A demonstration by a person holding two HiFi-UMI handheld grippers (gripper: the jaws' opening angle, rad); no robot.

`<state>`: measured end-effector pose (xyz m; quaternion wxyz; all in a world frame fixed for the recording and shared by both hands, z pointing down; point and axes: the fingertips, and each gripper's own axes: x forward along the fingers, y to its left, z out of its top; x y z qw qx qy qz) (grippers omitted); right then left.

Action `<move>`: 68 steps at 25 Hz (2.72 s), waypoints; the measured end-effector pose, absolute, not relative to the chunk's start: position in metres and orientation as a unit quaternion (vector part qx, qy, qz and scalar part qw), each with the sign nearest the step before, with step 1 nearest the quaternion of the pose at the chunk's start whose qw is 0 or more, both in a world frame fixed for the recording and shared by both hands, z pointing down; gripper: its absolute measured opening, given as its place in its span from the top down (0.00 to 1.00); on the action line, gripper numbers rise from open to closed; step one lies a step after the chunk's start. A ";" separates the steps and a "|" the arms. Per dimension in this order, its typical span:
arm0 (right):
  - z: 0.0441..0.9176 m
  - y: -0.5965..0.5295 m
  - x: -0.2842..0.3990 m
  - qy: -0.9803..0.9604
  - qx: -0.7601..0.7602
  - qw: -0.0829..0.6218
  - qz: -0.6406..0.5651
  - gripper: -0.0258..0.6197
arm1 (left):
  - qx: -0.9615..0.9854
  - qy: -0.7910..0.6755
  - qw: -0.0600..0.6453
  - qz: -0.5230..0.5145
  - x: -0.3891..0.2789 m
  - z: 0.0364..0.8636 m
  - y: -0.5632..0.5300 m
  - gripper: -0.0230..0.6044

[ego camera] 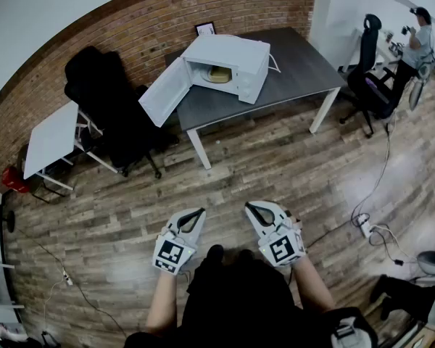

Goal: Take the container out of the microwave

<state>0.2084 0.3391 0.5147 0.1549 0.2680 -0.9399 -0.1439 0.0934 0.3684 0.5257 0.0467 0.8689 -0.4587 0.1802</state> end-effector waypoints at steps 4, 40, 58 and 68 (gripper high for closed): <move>0.509 0.342 0.215 -0.940 0.276 0.141 -0.143 0.96 | 0.867 -0.466 0.046 0.172 0.096 0.522 0.371 0.96; 0.520 0.329 0.217 -0.937 0.279 0.155 -0.141 0.96 | 0.869 -0.468 0.052 0.154 0.103 0.522 0.360 0.96; 0.522 0.260 0.143 -0.928 0.294 0.177 -0.143 0.96 | 0.884 -0.442 0.048 0.146 0.030 0.518 0.273 0.96; 0.528 0.215 0.110 -0.916 0.319 0.193 -0.146 0.96 | 0.898 -0.416 0.042 0.141 -0.003 0.522 0.222 0.96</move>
